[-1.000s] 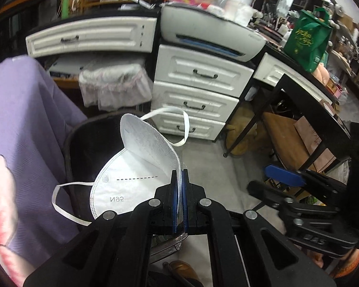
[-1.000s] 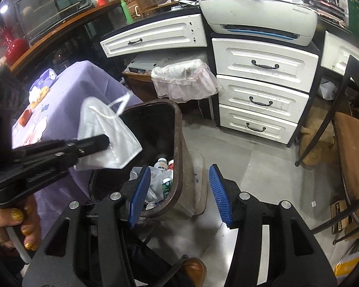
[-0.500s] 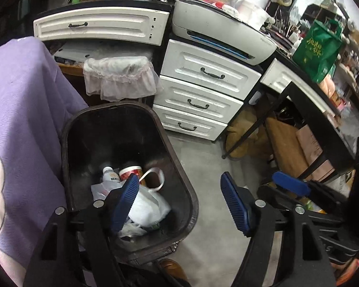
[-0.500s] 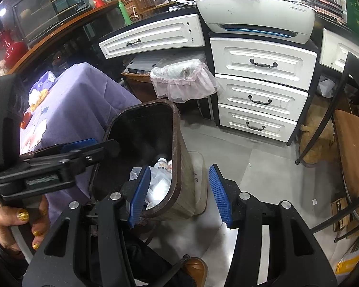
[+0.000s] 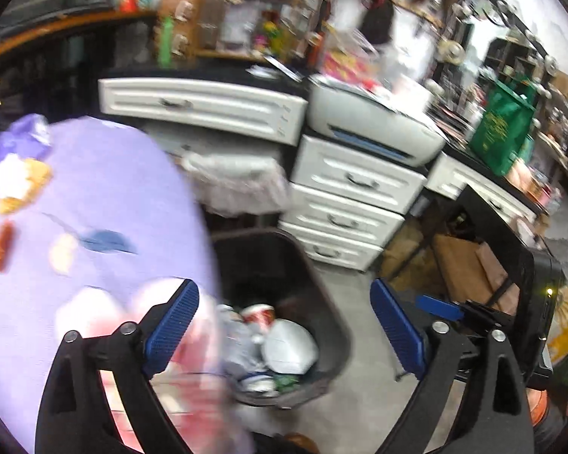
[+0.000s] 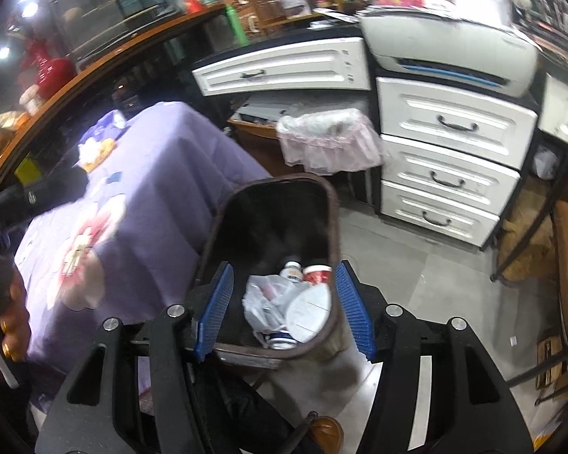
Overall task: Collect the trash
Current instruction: 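Move both tools back over the table, then grasp the orange peel with the left tool while the right tool grasps the white tissue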
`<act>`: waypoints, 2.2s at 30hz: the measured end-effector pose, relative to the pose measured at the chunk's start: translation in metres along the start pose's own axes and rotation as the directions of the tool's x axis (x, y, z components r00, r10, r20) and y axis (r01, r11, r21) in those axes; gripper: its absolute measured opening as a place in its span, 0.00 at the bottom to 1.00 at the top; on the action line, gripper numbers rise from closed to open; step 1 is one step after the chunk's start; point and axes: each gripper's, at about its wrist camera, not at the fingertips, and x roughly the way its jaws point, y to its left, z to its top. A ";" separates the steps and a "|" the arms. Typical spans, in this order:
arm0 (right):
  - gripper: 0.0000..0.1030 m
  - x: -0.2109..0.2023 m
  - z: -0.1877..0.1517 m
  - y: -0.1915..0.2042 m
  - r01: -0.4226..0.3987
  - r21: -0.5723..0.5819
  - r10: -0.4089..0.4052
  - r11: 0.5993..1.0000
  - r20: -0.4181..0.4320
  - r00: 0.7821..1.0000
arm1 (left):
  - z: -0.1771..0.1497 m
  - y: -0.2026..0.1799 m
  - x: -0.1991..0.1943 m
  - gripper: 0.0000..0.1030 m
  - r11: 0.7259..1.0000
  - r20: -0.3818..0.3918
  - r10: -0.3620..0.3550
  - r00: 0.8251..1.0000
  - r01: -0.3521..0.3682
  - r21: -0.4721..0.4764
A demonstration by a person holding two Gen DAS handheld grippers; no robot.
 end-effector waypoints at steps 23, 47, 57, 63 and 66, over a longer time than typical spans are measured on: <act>0.55 0.026 0.066 0.173 -0.217 -0.307 0.224 0.926 -0.015 0.975 | 0.019 0.228 0.000 0.66 0.875 -0.137 0.450 0.883 -0.466 -0.129; 0.55 0.198 0.165 0.374 -0.326 -0.477 0.271 0.816 -0.182 0.945 | 0.021 0.264 -0.068 0.29 0.812 0.051 0.540 0.840 -0.504 -0.296; 0.23 0.236 0.172 0.392 -0.269 -0.498 0.215 0.824 -0.165 0.963 | 0.019 0.264 -0.063 0.29 0.819 0.042 0.522 0.852 -0.486 -0.303; 0.22 0.190 0.172 0.371 -0.317 -0.470 0.296 0.824 -0.120 0.948 | 0.019 0.261 -0.062 0.29 0.825 0.052 0.514 0.856 -0.477 -0.305; 0.22 0.161 0.166 0.354 -0.333 -0.463 0.326 0.821 -0.098 0.940 | 0.019 0.258 -0.062 0.29 0.834 0.059 0.499 0.864 -0.461 -0.302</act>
